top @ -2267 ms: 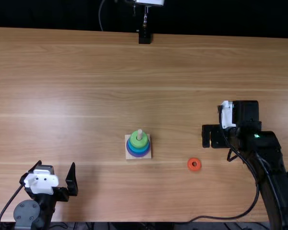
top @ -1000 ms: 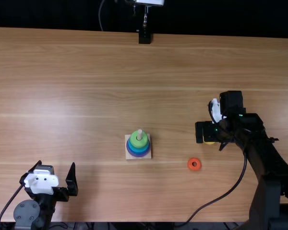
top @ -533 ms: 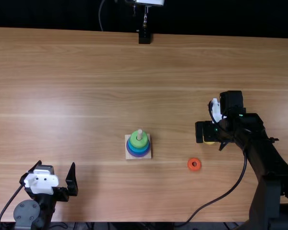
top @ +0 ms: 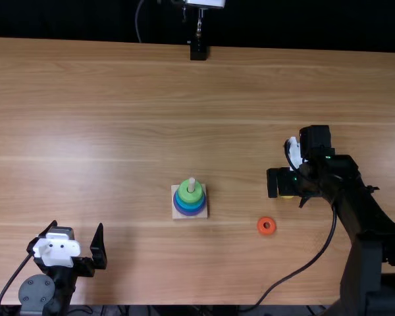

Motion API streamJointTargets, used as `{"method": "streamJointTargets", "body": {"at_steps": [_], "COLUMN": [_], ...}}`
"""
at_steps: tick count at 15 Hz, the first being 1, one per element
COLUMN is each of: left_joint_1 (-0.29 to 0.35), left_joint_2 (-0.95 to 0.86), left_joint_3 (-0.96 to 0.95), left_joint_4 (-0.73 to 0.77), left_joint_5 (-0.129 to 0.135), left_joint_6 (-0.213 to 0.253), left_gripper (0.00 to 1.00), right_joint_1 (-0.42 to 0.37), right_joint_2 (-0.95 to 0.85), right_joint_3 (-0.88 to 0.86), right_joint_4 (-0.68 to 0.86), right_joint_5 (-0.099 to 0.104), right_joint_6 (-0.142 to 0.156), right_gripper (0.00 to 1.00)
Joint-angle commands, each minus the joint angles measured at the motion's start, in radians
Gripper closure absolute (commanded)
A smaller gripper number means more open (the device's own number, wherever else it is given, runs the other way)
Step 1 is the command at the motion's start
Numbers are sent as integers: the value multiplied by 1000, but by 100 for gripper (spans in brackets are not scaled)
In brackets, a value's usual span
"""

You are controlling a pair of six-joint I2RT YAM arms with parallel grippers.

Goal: Build the Hanoi tower: stack the rings onto the peg from bottom to top in this color order: purple, dark blue, light blue, dark green, light green, yellow, orange.

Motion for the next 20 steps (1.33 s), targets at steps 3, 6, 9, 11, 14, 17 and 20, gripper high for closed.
{"method": "streamJointTargets", "body": {"at_steps": [3, 6, 9, 11, 14, 17, 20], "left_joint_1": [3, 3, 3, 3, 3, 3, 3], "left_joint_2": [-12, -12, -12, -12, -12, -12, -12], "left_joint_3": [-111, -111, -111, -111, -111, -111, -111], "left_joint_4": [-78, -78, -78, -78, -78, -78, -78], "left_joint_5": [7, 7, 7, 7, 7, 7, 7], "left_joint_6": [11, 11, 11, 11, 11, 11, 11], "left_gripper": [0, 0, 0, 0, 0, 0, 0], "right_joint_1": [3, 3, 10, 11, 17, 54, 148], "right_joint_2": [36, 32, 29, 27, 19, -74, -100], "right_joint_3": [18, 17, 15, 17, 72, 144, 261], "right_joint_4": [1, 1, 1, 1, -5, -27, -194], "right_joint_5": [9, 9, 3, 1, 1, -2, -2], "right_joint_6": [6, 8, 6, 8, 6, -7, -13], "right_gripper": [0, 51, 100, 100, 100, 100, 100]}}
